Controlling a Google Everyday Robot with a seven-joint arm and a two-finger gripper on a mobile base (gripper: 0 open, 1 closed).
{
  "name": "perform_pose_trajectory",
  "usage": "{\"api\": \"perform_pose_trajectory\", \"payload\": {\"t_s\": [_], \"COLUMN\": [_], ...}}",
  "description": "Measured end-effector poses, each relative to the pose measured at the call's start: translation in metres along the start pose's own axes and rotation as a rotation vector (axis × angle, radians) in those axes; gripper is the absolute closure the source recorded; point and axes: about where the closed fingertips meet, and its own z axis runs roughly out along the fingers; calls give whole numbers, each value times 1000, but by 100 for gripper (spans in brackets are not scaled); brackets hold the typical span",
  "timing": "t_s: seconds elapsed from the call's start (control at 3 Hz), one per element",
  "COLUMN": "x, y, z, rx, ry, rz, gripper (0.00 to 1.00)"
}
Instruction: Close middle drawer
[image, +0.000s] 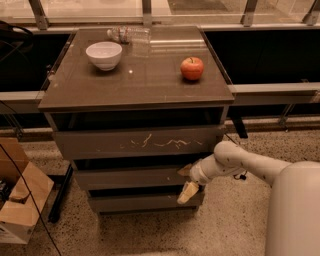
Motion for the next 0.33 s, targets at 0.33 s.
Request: {"api": "perform_pose_trajectory", "payload": {"t_s": [0.33], "x": [0], "y": [0], "z": [0], "rx": [0], "ry": [0], "rz": [0], "gripper": [0]}}
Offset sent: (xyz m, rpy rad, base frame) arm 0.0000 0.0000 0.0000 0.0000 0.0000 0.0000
